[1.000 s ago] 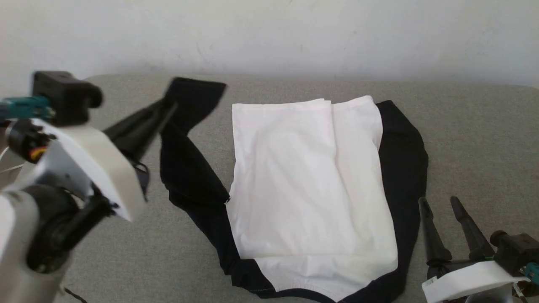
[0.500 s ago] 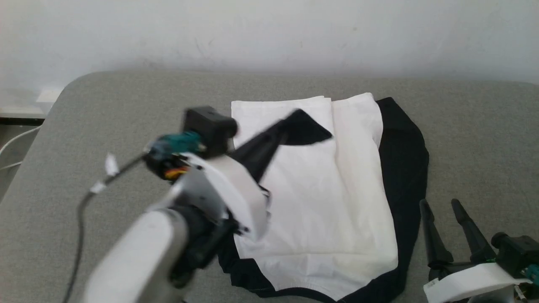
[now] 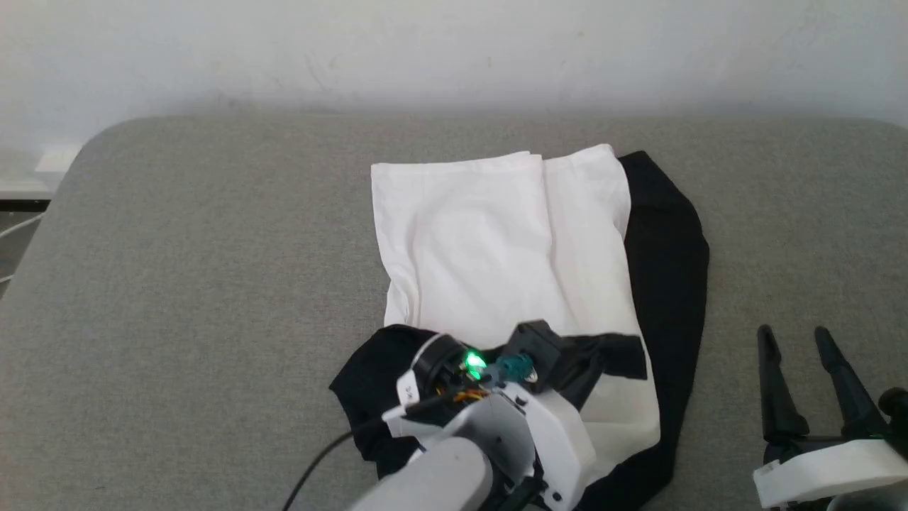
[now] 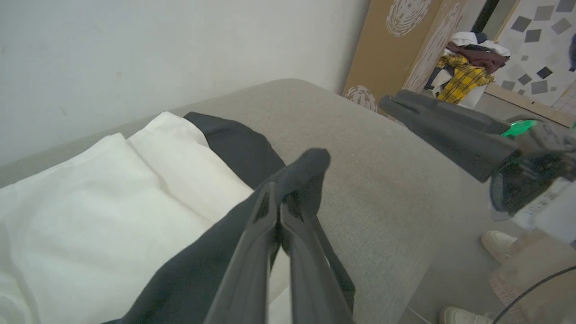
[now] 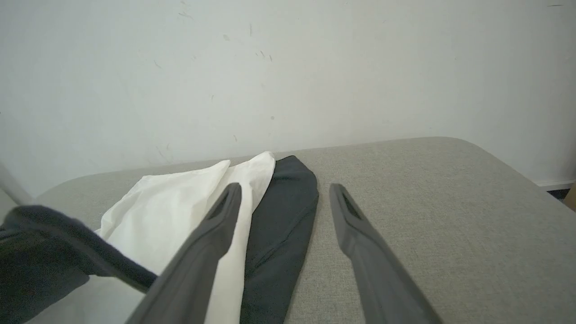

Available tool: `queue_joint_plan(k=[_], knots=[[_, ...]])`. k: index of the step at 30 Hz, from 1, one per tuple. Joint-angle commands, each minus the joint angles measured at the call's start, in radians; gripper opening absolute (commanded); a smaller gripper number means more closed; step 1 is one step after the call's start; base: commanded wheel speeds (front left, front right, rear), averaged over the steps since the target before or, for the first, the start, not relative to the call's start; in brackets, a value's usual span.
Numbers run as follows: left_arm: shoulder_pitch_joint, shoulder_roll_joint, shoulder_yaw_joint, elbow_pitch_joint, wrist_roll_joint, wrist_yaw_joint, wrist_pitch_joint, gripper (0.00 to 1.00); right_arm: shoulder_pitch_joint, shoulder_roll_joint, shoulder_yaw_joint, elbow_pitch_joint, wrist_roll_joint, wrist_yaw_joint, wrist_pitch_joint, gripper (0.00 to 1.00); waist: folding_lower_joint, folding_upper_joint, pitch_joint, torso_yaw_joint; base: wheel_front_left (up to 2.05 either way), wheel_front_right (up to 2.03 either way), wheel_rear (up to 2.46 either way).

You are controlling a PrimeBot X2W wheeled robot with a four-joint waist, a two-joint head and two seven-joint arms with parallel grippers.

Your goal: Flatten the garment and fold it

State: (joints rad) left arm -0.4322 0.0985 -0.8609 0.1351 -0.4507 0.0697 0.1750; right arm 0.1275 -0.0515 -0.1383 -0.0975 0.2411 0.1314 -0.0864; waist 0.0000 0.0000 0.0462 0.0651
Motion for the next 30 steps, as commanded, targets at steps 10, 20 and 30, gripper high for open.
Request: queue_joint_plan(k=[10,20,30], knots=[[-0.045,-0.046,-0.114,0.238,0.016,-0.032,-0.137,0.00,-0.027,0.001,0.017,-0.005,-0.002,-0.001,0.001,1.00,0.0000,0.0000,0.062,-0.032,0.00,0.00,0.00],[-0.065,-0.048,-0.272,0.364,-0.097,-0.036,-0.128,0.00,-0.048,0.001,0.035,0.008,-0.003,-0.001,0.000,1.00,0.0000,0.0000,0.074,-0.059,0.00,0.00,0.00],[-0.096,-0.048,-0.336,0.462,-0.216,0.005,-0.131,0.31,-0.060,0.001,0.045,0.018,-0.007,-0.001,0.004,1.00,0.0000,0.0000,0.079,-0.081,0.00,0.00,0.00]])
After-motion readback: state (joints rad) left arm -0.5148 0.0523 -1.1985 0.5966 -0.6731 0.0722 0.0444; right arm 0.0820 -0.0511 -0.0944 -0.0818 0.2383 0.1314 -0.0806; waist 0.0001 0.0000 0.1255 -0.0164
